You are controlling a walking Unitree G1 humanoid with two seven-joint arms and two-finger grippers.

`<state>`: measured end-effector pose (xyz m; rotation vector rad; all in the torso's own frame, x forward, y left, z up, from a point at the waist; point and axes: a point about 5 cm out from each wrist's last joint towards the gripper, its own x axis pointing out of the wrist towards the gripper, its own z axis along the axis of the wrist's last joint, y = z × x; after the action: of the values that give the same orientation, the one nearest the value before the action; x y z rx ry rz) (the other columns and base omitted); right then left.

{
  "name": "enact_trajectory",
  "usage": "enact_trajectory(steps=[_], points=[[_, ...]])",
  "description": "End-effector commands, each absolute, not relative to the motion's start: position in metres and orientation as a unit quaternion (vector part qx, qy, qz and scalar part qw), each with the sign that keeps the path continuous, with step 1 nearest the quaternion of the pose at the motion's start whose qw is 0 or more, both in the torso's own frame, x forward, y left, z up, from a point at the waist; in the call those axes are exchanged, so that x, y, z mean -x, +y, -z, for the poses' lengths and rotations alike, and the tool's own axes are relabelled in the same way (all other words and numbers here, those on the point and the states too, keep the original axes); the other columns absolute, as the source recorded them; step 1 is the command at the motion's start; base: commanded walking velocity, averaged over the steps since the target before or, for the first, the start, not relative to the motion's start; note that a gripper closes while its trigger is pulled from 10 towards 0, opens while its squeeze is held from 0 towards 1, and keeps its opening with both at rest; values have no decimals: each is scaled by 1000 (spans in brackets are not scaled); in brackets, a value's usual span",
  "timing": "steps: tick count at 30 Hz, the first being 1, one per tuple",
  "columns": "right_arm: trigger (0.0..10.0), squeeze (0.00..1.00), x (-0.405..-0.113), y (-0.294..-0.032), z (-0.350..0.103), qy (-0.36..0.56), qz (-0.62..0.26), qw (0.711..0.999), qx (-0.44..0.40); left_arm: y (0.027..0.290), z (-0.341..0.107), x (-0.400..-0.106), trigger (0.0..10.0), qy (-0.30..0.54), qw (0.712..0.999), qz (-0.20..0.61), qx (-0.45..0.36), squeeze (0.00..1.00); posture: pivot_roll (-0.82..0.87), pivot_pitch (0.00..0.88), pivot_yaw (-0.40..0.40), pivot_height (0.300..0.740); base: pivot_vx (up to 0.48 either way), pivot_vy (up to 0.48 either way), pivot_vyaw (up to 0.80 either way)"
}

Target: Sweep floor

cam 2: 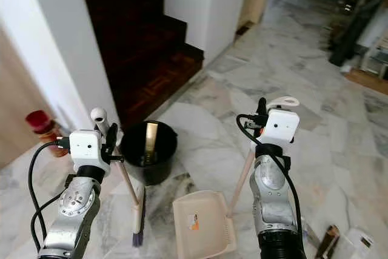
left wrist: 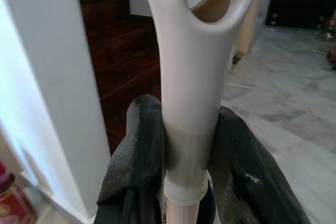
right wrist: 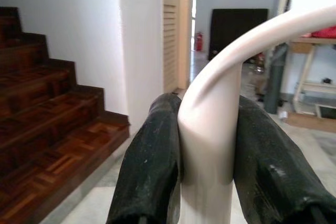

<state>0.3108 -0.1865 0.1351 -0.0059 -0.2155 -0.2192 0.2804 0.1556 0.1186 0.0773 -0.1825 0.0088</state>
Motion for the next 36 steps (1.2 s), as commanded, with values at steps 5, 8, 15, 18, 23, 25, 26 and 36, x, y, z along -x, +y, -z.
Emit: enact_trajectory(steps=[5, 8, 15, 18, 23, 25, 26, 36], points=[[10000, 0, -314, -187, -144, -121, 109, 987, 5, 153, -126, -283, 10000, -106, 993, 1, -51, 0, 59, 27, -59, 740, 0, -280, -800], [10000, 0, -314, -186, -145, -126, 107, 986, 5, 153, -126, -283, 10000, -106, 993, 1, -51, 0, 60, 27, -60, 740, 0, -361, -417], [10000, 0, -314, -186, -147, -133, 106, 985, 7, 153, -126, -283, 10000, -106, 993, 1, -50, 0, 59, 35, -59, 740, 0, -380, 0], [10000, 0, -314, -188, -147, -134, 110, 985, 9, 153, -126, -283, 10000, -105, 993, 2, -49, 0, 56, 37, -58, 740, 0, -385, 0], [10000, 0, -314, -189, -147, -133, 113, 985, 5, 153, -126, -284, 10000, -105, 993, 2, -49, 0, 56, 39, -57, 740, 0, -382, 0], [10000, 0, -315, -188, -146, -127, 113, 985, 2, 153, -126, -284, 10000, -106, 993, 0, -49, 0, 58, 42, -56, 740, 0, -187, 0], [10000, 0, -315, -188, -145, -125, 112, 986, 3, 153, -126, -284, 10000, -106, 993, 0, -48, 0, 58, 42, -55, 740, 0, 0, 0], [10000, 0, -316, -186, -143, -116, 108, 987, 7, 154, -128, -284, 10000, -108, 993, -3, -44, 0, 59, 48, -54, 740, 0, 0, -664]])
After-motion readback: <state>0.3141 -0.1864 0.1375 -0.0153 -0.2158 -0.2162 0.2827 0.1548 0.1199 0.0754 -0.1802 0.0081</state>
